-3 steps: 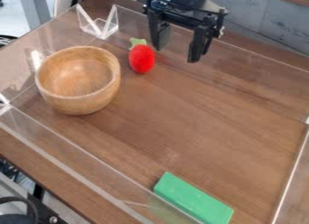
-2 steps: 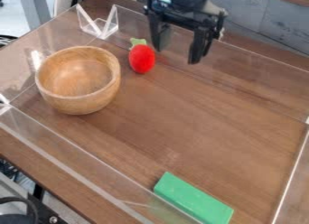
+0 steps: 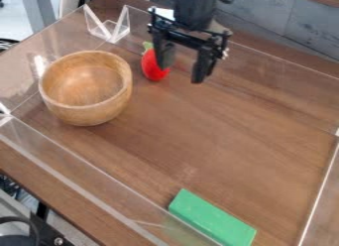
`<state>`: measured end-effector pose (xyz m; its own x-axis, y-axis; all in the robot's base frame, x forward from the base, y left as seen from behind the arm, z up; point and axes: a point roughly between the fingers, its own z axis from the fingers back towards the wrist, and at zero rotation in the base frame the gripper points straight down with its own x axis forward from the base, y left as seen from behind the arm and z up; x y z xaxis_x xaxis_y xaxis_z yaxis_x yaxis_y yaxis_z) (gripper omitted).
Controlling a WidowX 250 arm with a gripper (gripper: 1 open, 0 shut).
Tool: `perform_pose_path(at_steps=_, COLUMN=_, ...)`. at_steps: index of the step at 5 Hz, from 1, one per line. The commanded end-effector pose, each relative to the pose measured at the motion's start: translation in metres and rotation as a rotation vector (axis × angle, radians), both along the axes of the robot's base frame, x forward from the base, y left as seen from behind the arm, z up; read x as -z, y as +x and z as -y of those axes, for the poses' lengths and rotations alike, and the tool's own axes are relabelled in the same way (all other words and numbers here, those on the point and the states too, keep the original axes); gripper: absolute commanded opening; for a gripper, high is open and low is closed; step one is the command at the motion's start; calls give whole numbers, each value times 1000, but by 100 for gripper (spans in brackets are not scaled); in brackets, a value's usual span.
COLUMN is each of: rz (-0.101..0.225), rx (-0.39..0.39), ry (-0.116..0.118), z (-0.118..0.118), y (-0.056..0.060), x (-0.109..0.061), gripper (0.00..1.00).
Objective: Move the red fruit to the right
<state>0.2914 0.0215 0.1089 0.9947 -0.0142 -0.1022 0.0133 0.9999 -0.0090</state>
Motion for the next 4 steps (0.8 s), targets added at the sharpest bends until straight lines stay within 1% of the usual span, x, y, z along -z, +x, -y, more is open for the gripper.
perform_pose_path(at_steps=1, rz=89, rx=40, ry=-7, z=-10, y=-6, x=-8, gripper=100)
perform_pose_path(at_steps=2, rz=119, rx=76, ry=-9, z=-18, y=-13, x=-2, gripper=100)
perform_pose_path(at_steps=3, rz=153, rx=44, ry=-1, z=-18, y=-3, x=1, gripper=100)
perform_pose_path(at_steps=4, rz=179, rx=15, ry=8, z=-15, y=8, x=5, gripper=100)
